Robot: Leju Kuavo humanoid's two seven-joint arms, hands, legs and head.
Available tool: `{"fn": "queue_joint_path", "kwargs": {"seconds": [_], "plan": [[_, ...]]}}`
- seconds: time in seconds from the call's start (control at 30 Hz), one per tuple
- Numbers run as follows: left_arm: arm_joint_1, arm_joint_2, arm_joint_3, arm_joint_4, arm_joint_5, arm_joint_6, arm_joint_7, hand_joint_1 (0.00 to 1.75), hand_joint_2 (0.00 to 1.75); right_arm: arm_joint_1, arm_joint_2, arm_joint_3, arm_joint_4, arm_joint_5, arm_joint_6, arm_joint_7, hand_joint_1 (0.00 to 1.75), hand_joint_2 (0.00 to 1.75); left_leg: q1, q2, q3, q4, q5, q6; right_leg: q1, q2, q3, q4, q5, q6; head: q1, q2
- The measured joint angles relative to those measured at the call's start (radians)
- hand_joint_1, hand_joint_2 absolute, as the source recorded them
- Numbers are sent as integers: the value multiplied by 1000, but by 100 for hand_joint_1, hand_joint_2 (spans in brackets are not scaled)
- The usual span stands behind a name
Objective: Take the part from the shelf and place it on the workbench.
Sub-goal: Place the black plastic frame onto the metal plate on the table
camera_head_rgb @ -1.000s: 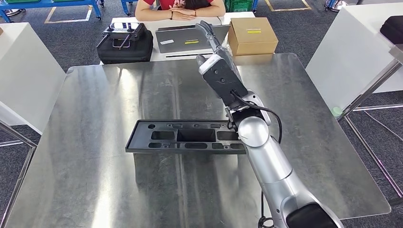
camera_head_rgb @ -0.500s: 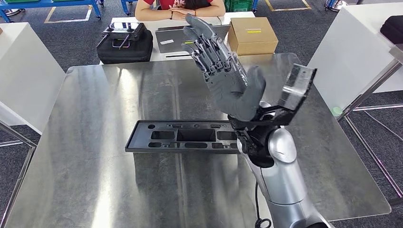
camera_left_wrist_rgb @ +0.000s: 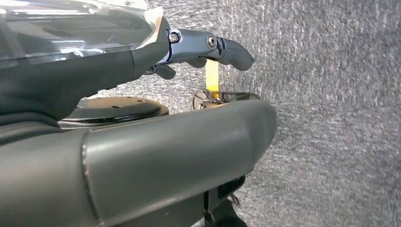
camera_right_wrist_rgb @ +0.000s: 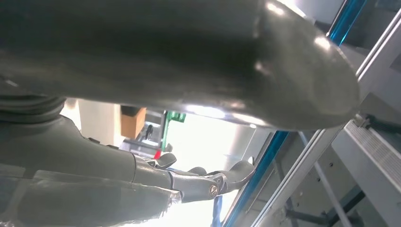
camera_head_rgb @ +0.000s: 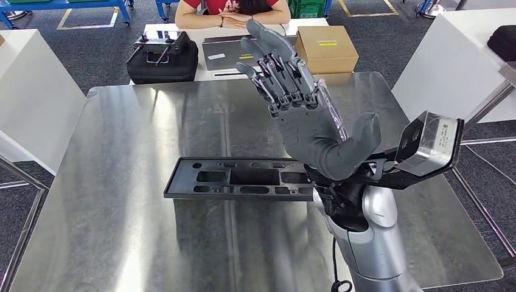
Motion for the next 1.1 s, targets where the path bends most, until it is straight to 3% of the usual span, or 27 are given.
{"fn": "queue_joint_path", "kwargs": {"seconds": [0.03, 0.1, 0.13, 0.17, 0.3, 0.37, 0.43, 0.5, 0.53, 0.6, 0.67, 0.7, 0.8, 0.83, 0.87, 0.93, 1.0, 1.03, 1.07, 1.1], "plan": [[0, -1, 1, 0, -1, 0, 0, 0, 0, 4, -3, 1, -6, 7, -1, -1, 0, 0, 2, -1, 0, 1, -2, -3, -4, 0, 5, -27, 23, 12, 0, 0], [-1, -2, 3, 0, -2, 0, 0, 0, 0, 8, -8, 3, -17, 19, -4, -1, 0, 0, 6, -2, 1, 8, -8, -13, -13, -4, 56, -162, 94, 39, 0, 0], [-1, -3, 4, 0, -3, 0, 1, 0, 0, 10, -10, 4, -21, 23, -6, -2, 0, 0, 6, -4, 0, 14, -12, -20, -16, -4, 83, -224, 125, 46, 0, 0], [-1, -3, 5, 0, -4, 0, 1, 0, 0, 13, -12, 5, -24, 25, -8, -2, 0, 0, 4, -4, -2, 19, -14, -28, -17, -4, 98, -256, 142, 45, 0, 0], [-1, -2, 6, 1, -12, 0, 3, 0, 0, 24, -18, 7, -33, 32, -17, -6, 0, 0, 5, -4, -9, 26, -17, -49, -16, 0, 95, -261, 160, 19, -2, 0], [-2, -2, 6, 2, -18, 1, 3, 0, 0, 25, -19, 7, -35, 34, -19, -8, 0, 0, 8, -2, -32, 83, -66, -57, -20, -1, 89, -263, 168, 4, -3, 0], [-3, -3, 6, 2, -21, 2, 3, 0, 0, 28, -20, 6, -37, 35, -21, -8, 0, 0, 8, 0, -82, 212, -147, -62, -16, -3, 78, -263, 176, -10, -4, 0], [-4, -3, 6, 2, -21, 2, 3, 0, 0, 33, -21, 6, -37, 37, -22, -8, 0, 0, 8, 0, -111, 302, -186, -62, -10, -5, 64, -262, 185, -21, -4, 0], [-4, -3, 6, 2, -21, 2, 3, 0, 0, 35, -23, 7, -37, 38, -22, -8, 0, 0, 8, 0, -96, 290, -177, -59, -7, -6, 58, -262, 189, -23, -4, 0], [-6, -2, 6, 2, -22, 2, 3, 0, 0, 36, -24, 6, -39, 40, -23, -8, 0, 0, 7, 0, -10, 166, -128, -47, -4, -5, 50, -262, 199, -22, -4, 0], [-11, -2, 6, 2, -22, 2, 2, 0, 0, 36, -24, 6, -42, 44, -25, -9, 0, 0, 1, 0, 66, 44, -95, -37, 1, -6, 46, -261, 208, -13, -3, 0], [-13, -2, 6, 2, -22, 2, 2, 0, 0, 35, -24, 6, -44, 46, -25, -9, 0, 0, -3, 0, 80, 18, -90, -33, 3, -7, 45, -261, 212, -8, -2, 0], [-12, -1, 6, 3, -22, 2, 1, 0, 0, 36, -25, 7, -46, 48, -26, -9, 0, 0, -10, 1, 72, 10, -70, -19, 0, -8, 40, -262, 222, 12, -2, 0], [-13, -1, 6, 3, -22, 1, 1, 0, 0, 35, -26, 6, -46, 48, -26, -9, 0, 0, -9, 3, 66, 6, -59, -12, 1, -8, 31, -249, 208, 14, -1, 0], [-14, -2, 7, 3, -22, 1, 1, 0, 0, 35, -27, 6, -46, 48, -26, -9, 0, 0, -7, 5, 58, 2, -47, -6, 2, -8, 16, -217, 181, 11, 0, 0], [-15, -3, 8, 3, -22, 0, 1, 0, 0, 36, -31, 6, -47, 48, -26, -8, 0, 0, -6, 8, 35, 0, -27, 2, 2, -7, -27, -96, 98, 2, 2, 0], [-15, -4, 8, 3, -22, -1, 1, 0, 0, 39, -34, 7, -46, 48, -26, -8, 0, 0, -7, 10, 9, 1, -9, 3, 2, -7, -48, 14, 50, 9, 2, 0], [-14, -4, 8, 3, -22, -1, 1, 0, 0, 40, -35, 7, -46, 48, -26, -8, 0, 0, -7, 10, -3, 2, 0, 2, 1, -7, -34, 23, 51, 18, 2, 0], [-14, -4, 8, 3, -22, -1, 1, 0, 0, 41, -36, 7, -46, 48, -26, -8, 0, 0, -7, 11, -14, 2, 8, 0, 1, -8, 0, -10, 67, 28, 2, 0], [-14, -4, 9, 3, -22, -1, 1, 0, 0, 41, -36, 7, -46, 48, -26, -8, 0, 0, -6, 10, -23, 3, 15, -3, 0, -8, 50, -76, 87, 37, 2, 0]]}}
